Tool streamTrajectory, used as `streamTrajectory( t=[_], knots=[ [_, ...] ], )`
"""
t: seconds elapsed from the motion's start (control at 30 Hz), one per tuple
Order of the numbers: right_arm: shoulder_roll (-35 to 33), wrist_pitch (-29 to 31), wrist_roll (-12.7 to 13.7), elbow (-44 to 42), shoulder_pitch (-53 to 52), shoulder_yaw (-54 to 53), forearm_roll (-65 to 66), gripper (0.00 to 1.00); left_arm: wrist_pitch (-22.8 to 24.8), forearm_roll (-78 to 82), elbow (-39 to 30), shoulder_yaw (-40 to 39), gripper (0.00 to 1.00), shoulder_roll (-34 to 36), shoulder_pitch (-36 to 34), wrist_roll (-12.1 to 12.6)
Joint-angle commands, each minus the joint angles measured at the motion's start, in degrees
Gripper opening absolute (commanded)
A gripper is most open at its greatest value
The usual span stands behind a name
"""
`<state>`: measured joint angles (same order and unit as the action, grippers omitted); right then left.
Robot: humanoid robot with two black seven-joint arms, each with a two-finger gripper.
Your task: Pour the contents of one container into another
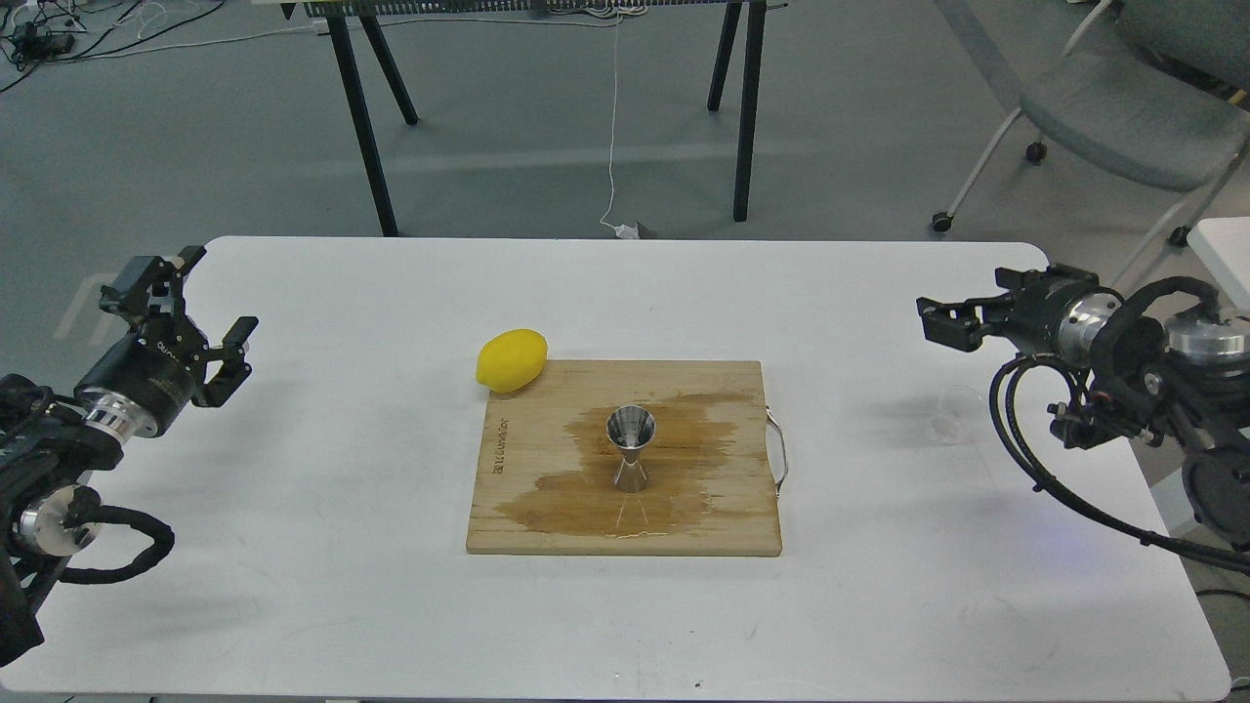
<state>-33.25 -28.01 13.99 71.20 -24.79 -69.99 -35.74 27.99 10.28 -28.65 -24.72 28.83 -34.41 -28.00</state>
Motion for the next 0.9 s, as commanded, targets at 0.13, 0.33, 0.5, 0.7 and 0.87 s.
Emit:
streamTrajectory(
  t=[0.13, 0.33, 0.5, 0.7, 0.87],
  knots=[
    [-2.3, 31.0, 3.2, -1.5, -1.5, 3.2, 16.9, 0.99, 0.0, -0.3, -0.7, -1.0, 0.99, 0.6, -1.4, 0.0],
    [-2.4, 51.5, 3.1, -7.7, -3.6, 3.6, 25.3, 0.99, 0.0, -0.7, -0.7, -1.2, 0.99, 4.1, -9.1, 0.0],
    [-3.1, 56.0, 3.1, -8.9, -4.7, 3.5, 25.6, 0.99, 0.0, -0.7, -0.8, -1.1, 0.99, 5.1, -14.5, 0.0],
    [-3.8, 56.0, 3.0, -11.5, -6.7, 3.2, 25.5, 0.99, 0.0, -0.4, -0.8, -0.8, 0.99, 4.4, -14.7, 0.0],
    [-3.8, 56.0, 3.0, -14.7, -9.4, 2.9, 25.5, 0.99, 0.0, -0.4, -0.7, -0.6, 0.99, 3.7, -13.8, 0.0]
  ],
)
